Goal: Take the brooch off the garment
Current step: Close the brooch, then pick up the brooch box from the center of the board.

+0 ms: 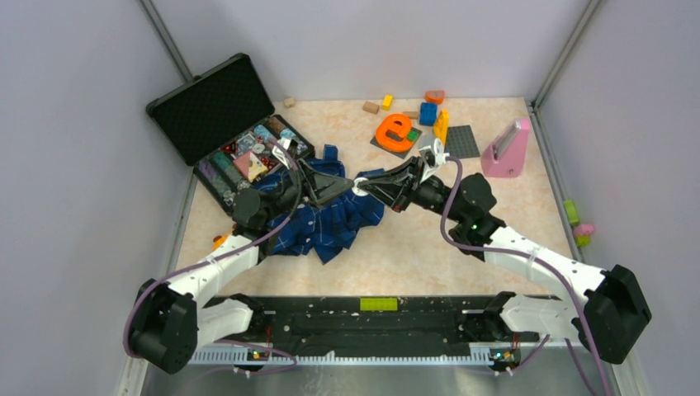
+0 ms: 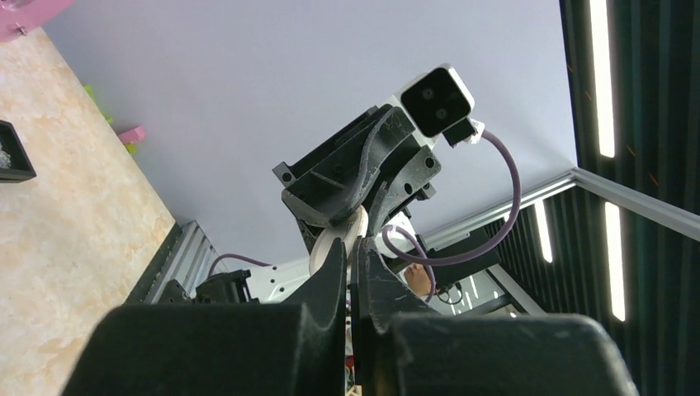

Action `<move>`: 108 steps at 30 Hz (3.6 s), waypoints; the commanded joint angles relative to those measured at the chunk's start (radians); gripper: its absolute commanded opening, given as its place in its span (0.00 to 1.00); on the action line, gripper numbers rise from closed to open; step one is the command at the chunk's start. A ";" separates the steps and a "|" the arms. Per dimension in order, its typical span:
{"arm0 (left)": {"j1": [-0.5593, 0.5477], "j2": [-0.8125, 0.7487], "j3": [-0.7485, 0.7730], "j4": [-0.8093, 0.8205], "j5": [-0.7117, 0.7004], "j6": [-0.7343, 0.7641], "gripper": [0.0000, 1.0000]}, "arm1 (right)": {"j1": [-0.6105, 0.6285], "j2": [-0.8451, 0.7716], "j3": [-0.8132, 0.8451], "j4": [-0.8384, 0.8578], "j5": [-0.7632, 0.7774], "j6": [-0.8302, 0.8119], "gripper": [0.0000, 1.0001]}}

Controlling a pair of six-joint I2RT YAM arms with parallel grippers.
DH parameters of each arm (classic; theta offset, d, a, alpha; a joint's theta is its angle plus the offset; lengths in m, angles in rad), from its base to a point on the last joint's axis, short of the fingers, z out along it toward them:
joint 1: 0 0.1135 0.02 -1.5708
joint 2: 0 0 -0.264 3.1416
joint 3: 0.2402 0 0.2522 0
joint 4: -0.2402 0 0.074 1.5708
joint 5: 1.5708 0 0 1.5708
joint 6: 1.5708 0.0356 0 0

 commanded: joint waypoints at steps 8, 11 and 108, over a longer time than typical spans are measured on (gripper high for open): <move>-0.104 0.008 0.002 0.093 0.128 -0.031 0.00 | 0.058 0.099 -0.002 0.004 0.118 -0.116 0.00; -0.107 0.014 -0.004 0.098 0.125 -0.029 0.00 | 0.078 0.099 -0.014 0.036 0.157 -0.121 0.00; 0.025 -0.201 -0.046 -0.734 0.005 0.961 0.00 | -0.570 0.803 0.616 -1.069 -0.021 -0.531 0.99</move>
